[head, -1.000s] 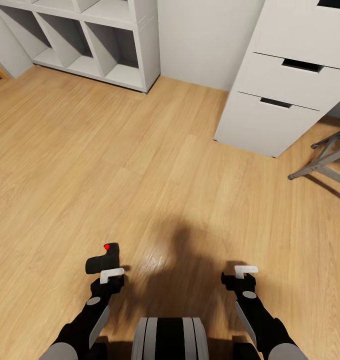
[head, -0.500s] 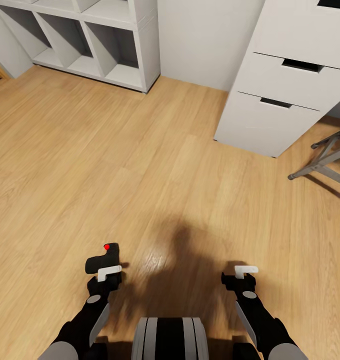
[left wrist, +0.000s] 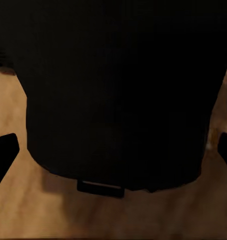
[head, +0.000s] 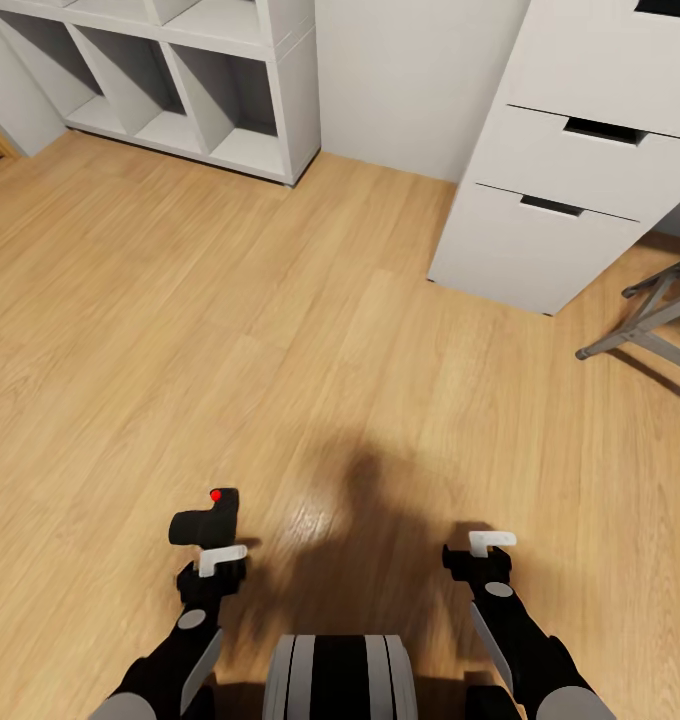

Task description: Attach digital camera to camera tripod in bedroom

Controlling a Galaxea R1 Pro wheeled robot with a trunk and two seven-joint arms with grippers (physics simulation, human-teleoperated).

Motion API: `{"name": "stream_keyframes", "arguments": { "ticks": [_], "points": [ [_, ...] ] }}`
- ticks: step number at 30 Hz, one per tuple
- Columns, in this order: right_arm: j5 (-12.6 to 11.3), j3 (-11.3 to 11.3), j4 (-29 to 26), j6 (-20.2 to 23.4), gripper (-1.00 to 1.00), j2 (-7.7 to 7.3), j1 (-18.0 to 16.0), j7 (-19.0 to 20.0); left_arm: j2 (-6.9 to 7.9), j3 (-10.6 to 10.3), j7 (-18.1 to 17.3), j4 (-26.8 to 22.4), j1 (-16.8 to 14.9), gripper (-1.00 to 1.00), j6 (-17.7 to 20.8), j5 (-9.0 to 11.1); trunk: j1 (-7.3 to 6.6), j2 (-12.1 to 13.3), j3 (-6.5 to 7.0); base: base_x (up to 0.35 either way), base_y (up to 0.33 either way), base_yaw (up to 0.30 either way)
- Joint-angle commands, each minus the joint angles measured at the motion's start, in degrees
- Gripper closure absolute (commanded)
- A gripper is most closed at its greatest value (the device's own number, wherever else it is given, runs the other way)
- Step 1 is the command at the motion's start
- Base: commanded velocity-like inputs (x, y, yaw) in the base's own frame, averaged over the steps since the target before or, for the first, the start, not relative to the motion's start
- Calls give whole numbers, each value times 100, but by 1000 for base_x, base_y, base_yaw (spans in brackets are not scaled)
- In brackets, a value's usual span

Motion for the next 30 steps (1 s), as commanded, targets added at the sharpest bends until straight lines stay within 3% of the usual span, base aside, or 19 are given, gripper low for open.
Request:
{"name": "stream_keyframes", "arguments": {
  "ticks": [1, 13, 23, 30],
  "points": [
    [33, 4, -11, 43, -100, -1, 0, -16, 5, -98, 43, 52, -3, -100, -80, 40, -1, -1, -3, 0, 0, 0],
    [33, 4, -11, 46, -100, 4, 0, -16, 5, -209, 45, 128, -3, -100, -258, 30, -1, -1, -3, 0, 0, 0],
    [33, 4, -11, 43, -100, 7, 0, -16, 9, -237, 45, 151, -3, -100, -767, 26, -1, -1, -3, 0, 0, 0],
    [33, 4, -11, 42, -100, 7, 0, -16, 14, -248, 45, 158, -3, -100, -793, 28, -1, -1, -3, 0, 0, 0]
  ]
}}
